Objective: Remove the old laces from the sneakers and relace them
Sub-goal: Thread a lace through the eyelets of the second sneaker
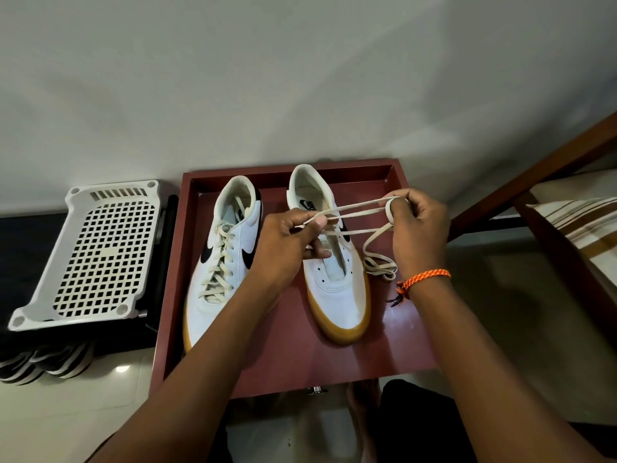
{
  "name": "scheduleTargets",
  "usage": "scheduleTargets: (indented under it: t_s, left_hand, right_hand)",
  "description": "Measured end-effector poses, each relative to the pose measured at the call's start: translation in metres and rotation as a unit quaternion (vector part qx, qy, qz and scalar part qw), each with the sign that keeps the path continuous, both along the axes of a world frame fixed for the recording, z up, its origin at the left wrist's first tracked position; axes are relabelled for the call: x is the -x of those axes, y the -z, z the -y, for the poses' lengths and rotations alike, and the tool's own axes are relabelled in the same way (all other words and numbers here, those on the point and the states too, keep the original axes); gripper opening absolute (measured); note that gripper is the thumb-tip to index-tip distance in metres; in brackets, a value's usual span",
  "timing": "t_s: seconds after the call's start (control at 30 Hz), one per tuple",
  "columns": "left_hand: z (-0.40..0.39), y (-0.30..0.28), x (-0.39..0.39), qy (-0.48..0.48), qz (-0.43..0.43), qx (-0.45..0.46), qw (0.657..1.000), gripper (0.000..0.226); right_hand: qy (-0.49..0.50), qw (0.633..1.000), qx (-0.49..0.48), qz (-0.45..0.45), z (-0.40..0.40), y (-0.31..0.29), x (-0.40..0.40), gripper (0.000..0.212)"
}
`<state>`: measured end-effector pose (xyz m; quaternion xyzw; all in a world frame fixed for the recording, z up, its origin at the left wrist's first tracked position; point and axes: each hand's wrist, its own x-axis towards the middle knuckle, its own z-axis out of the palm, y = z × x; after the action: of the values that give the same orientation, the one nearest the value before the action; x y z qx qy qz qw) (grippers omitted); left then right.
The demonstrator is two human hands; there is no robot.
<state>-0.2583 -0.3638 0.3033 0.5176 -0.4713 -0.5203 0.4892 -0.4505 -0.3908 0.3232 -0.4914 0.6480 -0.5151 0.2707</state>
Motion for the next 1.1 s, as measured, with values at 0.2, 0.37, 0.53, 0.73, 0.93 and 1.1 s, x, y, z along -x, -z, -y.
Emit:
scheduleTargets:
  t_s: [0.2, 0.37, 0.53, 0.73, 0.93, 1.1]
  left_hand:
    - [-0.001, -0.007, -0.001, -0.012, -0.018, 0.053, 0.998, 0.029]
    - [0.000, -0.006, -0.002, -0.029, 0.035, 0.068, 0.997, 0.033]
    - [-0.016, -0.010, -0.005, 0.013, 0.109, 0.047, 0.993, 0.036]
    - [-0.072, -0.014, 0.008, 0.024, 0.116, -0.016, 0.993, 0.025]
    - [-0.103, -0.009, 0.013, -0.091, 0.018, -0.070, 0.993, 0.013]
    - [-0.077, -0.019, 0.002, -0.110, -0.048, -0.080, 0.990, 0.025]
  right_hand:
    - [0.048, 0.996, 0.036, -0.061, -0.001, -0.003, 0.002, 0.023]
    - [0.046, 0.977, 0.004, -0.208, 0.000, -0.002, 0.007, 0.023]
    - [-0.049, 0.913, -0.097, -0.394, -0.034, -0.003, -0.005, 0.047]
    - [-0.204, 0.958, 0.001, -0.204, -0.105, -0.019, -0.031, 0.044]
    - [-0.236, 0.957, -0.041, -0.163, -0.126, -0.003, -0.037, 0.036]
    - [-0.279, 0.956, -0.075, -0.047, -0.077, -0.007, -0.023, 0.014]
